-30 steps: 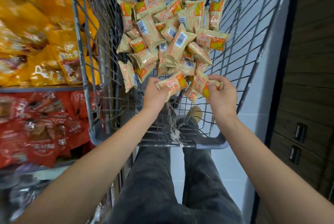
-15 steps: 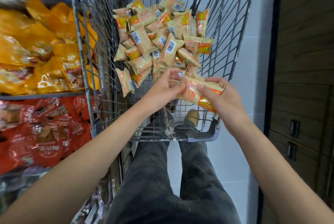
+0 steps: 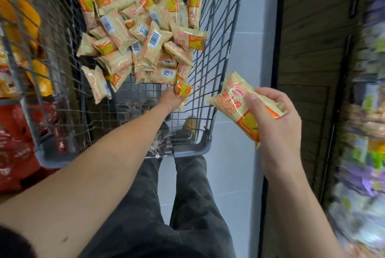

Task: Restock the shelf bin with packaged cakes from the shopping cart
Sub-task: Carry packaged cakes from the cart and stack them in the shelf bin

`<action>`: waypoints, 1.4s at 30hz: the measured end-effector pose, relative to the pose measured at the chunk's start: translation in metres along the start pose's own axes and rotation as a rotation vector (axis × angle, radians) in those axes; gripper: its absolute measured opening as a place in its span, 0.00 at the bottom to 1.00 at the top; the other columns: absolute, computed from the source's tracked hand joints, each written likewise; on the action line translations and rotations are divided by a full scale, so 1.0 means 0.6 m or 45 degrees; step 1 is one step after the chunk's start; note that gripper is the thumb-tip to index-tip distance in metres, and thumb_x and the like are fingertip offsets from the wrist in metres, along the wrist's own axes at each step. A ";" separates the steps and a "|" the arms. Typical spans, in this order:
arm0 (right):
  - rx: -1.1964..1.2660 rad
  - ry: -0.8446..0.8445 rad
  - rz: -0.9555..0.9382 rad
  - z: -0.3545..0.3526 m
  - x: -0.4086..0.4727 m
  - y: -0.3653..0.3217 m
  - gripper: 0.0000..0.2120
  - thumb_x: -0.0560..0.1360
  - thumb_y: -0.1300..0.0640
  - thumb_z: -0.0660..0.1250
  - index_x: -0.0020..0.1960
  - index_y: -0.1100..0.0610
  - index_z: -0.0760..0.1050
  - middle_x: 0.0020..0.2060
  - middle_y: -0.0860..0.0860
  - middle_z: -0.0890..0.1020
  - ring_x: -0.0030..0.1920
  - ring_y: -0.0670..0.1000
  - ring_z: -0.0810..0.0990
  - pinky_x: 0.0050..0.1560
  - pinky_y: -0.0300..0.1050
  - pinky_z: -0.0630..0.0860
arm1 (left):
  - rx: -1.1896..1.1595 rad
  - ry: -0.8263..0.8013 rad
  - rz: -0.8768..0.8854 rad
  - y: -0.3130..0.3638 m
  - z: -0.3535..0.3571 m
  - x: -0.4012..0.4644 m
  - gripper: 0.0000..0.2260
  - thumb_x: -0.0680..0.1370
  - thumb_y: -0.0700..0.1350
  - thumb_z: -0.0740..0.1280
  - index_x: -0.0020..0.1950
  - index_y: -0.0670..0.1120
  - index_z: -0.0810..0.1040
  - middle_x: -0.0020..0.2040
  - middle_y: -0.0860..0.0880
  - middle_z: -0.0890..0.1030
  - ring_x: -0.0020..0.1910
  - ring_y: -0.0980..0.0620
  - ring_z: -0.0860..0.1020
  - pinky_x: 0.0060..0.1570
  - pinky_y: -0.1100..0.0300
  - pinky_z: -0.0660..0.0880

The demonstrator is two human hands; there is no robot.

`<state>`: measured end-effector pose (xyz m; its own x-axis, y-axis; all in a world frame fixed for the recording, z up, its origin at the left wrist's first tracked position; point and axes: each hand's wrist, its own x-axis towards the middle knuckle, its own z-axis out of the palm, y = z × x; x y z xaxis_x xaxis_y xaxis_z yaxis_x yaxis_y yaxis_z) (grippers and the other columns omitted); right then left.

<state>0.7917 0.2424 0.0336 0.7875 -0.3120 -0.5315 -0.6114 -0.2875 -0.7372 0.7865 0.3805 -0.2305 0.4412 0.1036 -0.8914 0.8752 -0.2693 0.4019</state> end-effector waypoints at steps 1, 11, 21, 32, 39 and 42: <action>0.008 0.019 -0.002 -0.004 -0.001 0.002 0.04 0.71 0.53 0.72 0.44 0.47 0.78 0.39 0.44 0.83 0.37 0.41 0.82 0.29 0.32 0.73 | -0.015 0.029 0.006 -0.004 0.006 0.007 0.15 0.75 0.44 0.68 0.58 0.39 0.73 0.58 0.40 0.78 0.58 0.43 0.75 0.56 0.55 0.72; 0.028 0.024 0.043 -0.012 -0.007 0.023 0.06 0.71 0.52 0.72 0.46 0.47 0.78 0.40 0.40 0.83 0.39 0.40 0.83 0.29 0.31 0.74 | -0.022 0.019 -0.046 -0.034 0.018 0.025 0.16 0.75 0.46 0.69 0.61 0.41 0.75 0.59 0.43 0.79 0.59 0.45 0.76 0.60 0.55 0.71; 0.066 -0.116 0.010 -0.003 -0.041 0.008 0.05 0.73 0.55 0.70 0.46 0.48 0.75 0.31 0.32 0.80 0.34 0.34 0.80 0.25 0.28 0.70 | -0.059 -0.023 0.095 -0.020 -0.109 -0.157 0.10 0.78 0.51 0.64 0.55 0.47 0.72 0.44 0.53 0.78 0.39 0.56 0.76 0.29 0.65 0.74; -0.068 -0.573 -0.173 -0.031 -0.124 -0.002 0.04 0.71 0.53 0.72 0.45 0.48 0.77 0.38 0.46 0.82 0.27 0.37 0.77 0.22 0.31 0.68 | -0.301 0.448 0.220 -0.063 -0.215 -0.477 0.08 0.77 0.53 0.59 0.46 0.51 0.73 0.35 0.50 0.77 0.25 0.58 0.76 0.19 0.66 0.71; -0.329 -1.105 -0.377 -0.019 -0.191 -0.005 0.04 0.70 0.52 0.73 0.41 0.47 0.79 0.39 0.42 0.81 0.31 0.39 0.80 0.29 0.34 0.74 | -0.772 0.941 0.341 -0.171 -0.094 -0.674 0.07 0.81 0.49 0.59 0.45 0.54 0.74 0.36 0.56 0.79 0.32 0.61 0.76 0.26 0.67 0.72; -0.489 -1.315 -0.482 0.001 -0.248 -0.004 0.04 0.71 0.55 0.73 0.41 0.49 0.78 0.37 0.45 0.80 0.27 0.36 0.77 0.24 0.30 0.70 | -0.899 1.121 0.356 -0.242 -0.027 -0.761 0.08 0.80 0.52 0.60 0.53 0.54 0.77 0.42 0.56 0.81 0.40 0.56 0.77 0.39 0.62 0.73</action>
<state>0.6760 0.2901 0.1143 0.5052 0.6875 -0.5217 -0.1678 -0.5148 -0.8408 0.4611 0.3877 0.1212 0.3790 0.8292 -0.4108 0.5193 0.1768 0.8361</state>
